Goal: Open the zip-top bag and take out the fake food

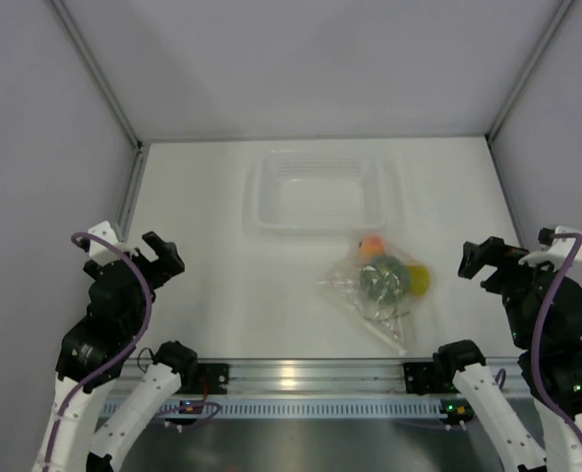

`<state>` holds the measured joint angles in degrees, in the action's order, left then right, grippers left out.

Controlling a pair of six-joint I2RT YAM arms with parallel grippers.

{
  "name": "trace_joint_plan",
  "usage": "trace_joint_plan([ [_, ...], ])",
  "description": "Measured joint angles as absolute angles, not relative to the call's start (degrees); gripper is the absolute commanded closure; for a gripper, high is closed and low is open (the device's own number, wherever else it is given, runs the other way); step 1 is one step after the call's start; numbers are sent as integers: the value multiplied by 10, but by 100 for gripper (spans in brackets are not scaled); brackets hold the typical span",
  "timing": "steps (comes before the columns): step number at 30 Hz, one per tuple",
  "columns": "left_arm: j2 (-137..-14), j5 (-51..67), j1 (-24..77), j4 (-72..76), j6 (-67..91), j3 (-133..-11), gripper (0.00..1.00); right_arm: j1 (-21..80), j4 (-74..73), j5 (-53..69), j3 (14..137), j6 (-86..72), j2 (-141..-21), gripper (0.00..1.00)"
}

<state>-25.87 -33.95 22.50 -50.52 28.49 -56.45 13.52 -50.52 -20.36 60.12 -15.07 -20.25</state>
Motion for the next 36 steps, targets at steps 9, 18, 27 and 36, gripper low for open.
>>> trace_joint_plan([
  [9,-262,-326,225,-501,329,-552,2,135,-505,-190,601,-151,-203,1],
  [18,-299,-203,225,-435,367,-507,2,137,-496,-96,564,-154,-207,1],
  [27,-512,86,226,-222,422,-367,2,137,-493,-45,551,-163,-210,0],
  [36,-635,228,307,31,497,-279,2,137,-493,-18,551,-163,-210,1],
])
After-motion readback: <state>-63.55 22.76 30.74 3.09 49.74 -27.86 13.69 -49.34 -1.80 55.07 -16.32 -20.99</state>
